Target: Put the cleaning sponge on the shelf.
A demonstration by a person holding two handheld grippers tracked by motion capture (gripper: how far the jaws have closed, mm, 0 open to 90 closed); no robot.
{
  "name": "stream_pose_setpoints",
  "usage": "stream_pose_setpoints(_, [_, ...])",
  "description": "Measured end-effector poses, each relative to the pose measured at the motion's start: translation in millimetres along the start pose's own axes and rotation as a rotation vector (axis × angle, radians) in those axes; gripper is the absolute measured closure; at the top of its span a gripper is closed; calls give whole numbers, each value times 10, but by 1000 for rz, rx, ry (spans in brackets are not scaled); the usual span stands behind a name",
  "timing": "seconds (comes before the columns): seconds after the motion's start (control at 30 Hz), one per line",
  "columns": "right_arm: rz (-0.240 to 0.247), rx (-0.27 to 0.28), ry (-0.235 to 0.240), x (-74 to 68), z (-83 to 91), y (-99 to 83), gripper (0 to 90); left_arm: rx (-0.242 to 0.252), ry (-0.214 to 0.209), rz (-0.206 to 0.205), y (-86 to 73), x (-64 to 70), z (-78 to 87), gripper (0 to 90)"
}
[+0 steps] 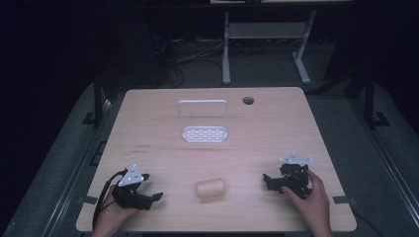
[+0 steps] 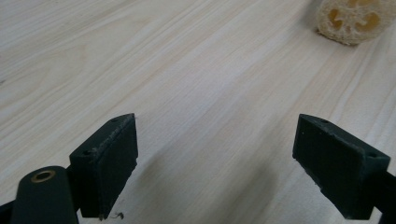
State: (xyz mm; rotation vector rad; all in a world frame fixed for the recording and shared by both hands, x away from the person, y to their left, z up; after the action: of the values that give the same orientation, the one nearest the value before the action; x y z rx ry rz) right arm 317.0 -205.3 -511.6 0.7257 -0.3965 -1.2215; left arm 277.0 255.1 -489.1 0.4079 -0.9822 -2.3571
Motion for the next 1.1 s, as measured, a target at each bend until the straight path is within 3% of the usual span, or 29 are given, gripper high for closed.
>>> stream_pose_setpoints(0.57, [-1, 0, 0, -1, 0, 0, 6, 10, -45, -47, 96, 135, -47, 137])
stream_pose_setpoints(1.1, [0, 0, 0, 0, 0, 0, 6, 19, -131, -120, 212, 320, -129, 138])
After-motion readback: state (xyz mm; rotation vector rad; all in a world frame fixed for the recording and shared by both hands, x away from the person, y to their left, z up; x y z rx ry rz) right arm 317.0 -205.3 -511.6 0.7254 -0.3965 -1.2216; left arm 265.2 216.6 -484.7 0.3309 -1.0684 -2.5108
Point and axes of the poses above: each handheld gripper's, and its own axes: z roughly backward along the jaws, y roughly out of its top, x roughly to its right, the point moved 4 cm from there along -z, roughly forward along the jaws, and after that the axes turned 6 degrees about -z, right-handed, at the moved point
